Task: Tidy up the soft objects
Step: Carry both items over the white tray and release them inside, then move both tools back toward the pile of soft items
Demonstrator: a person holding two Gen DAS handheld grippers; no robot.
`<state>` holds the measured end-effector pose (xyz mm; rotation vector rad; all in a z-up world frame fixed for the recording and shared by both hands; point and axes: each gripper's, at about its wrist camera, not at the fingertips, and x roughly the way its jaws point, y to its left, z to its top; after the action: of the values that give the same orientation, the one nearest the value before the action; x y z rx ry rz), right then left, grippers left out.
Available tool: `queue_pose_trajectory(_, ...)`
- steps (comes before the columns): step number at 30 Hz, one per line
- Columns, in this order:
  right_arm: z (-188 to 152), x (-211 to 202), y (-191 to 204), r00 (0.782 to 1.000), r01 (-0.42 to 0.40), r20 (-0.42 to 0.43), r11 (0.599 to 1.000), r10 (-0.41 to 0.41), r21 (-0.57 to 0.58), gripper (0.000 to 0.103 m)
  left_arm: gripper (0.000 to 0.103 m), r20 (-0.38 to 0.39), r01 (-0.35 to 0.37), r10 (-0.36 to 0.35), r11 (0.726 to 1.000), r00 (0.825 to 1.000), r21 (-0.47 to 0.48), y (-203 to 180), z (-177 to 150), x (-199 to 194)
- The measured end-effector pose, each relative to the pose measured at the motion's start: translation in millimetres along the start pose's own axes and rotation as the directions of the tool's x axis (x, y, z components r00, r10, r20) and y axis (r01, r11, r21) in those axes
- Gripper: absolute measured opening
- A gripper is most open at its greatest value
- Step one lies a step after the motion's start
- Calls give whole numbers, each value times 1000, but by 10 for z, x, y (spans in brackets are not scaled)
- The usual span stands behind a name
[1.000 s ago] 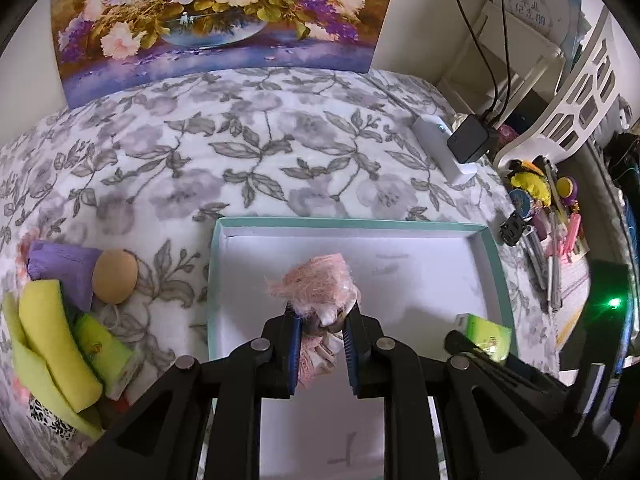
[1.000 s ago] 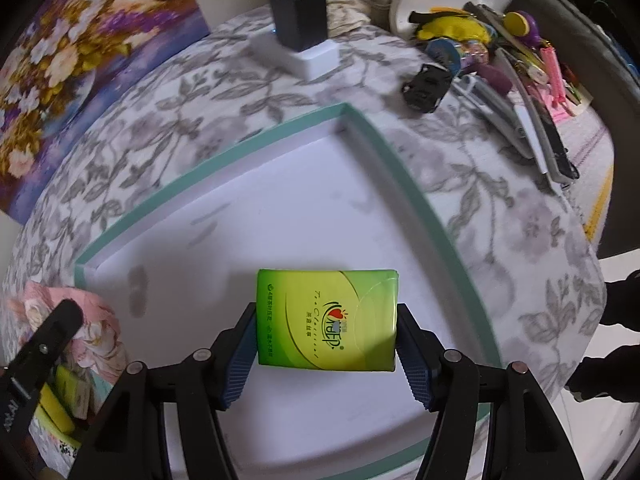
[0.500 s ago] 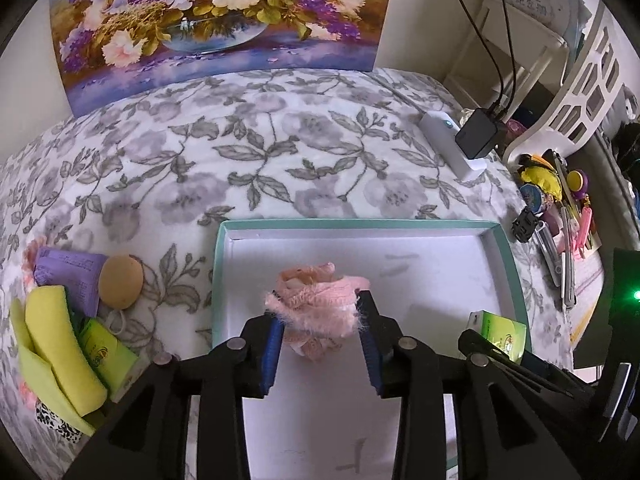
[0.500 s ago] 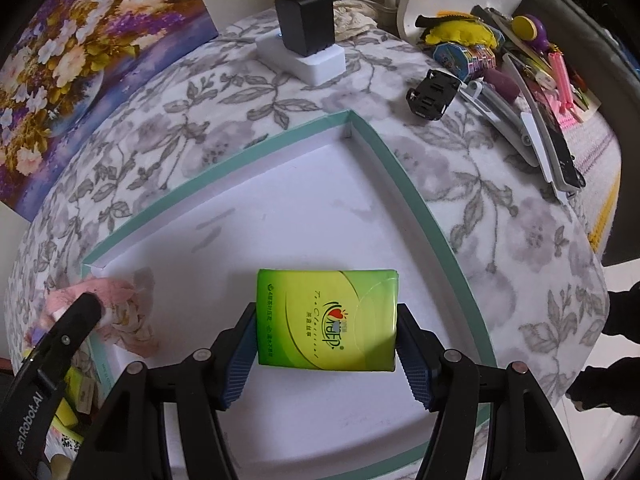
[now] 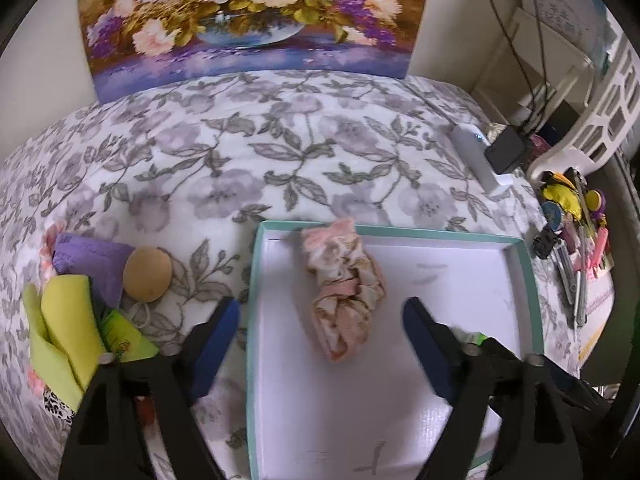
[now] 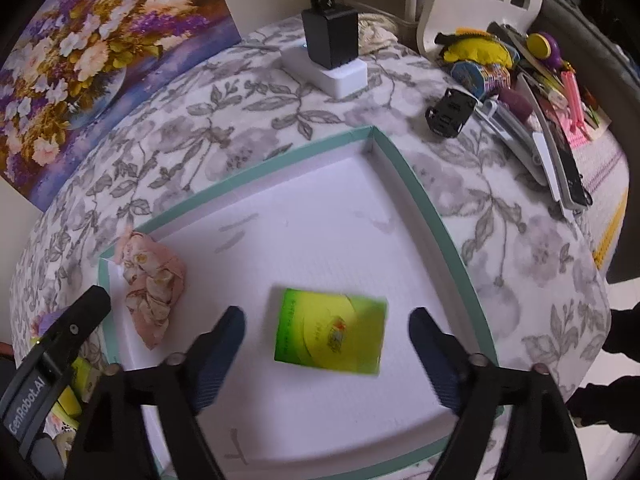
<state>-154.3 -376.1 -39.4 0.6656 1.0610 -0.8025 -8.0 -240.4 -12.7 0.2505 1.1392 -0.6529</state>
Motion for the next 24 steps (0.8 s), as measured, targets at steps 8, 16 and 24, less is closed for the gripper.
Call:
queue_pose_trajectory(8, -2, -16, 9, 1000, 5, 24, 1000, -5, -9, 103, 93, 5, -43, 43, 998, 999, -53, 167, 13, 23)
queue_pose_trajectory(16, -20, -26, 25, 1000, 18, 23, 1000, -18, -20, 103, 97, 4, -51, 51, 996, 999, -72, 268, -11, 35)
queue_pose_trajectory(24, -47, -51, 79, 999, 34, 13, 998, -34, -48, 103, 97, 6, -56, 57, 993, 998, -101, 415, -46, -25)
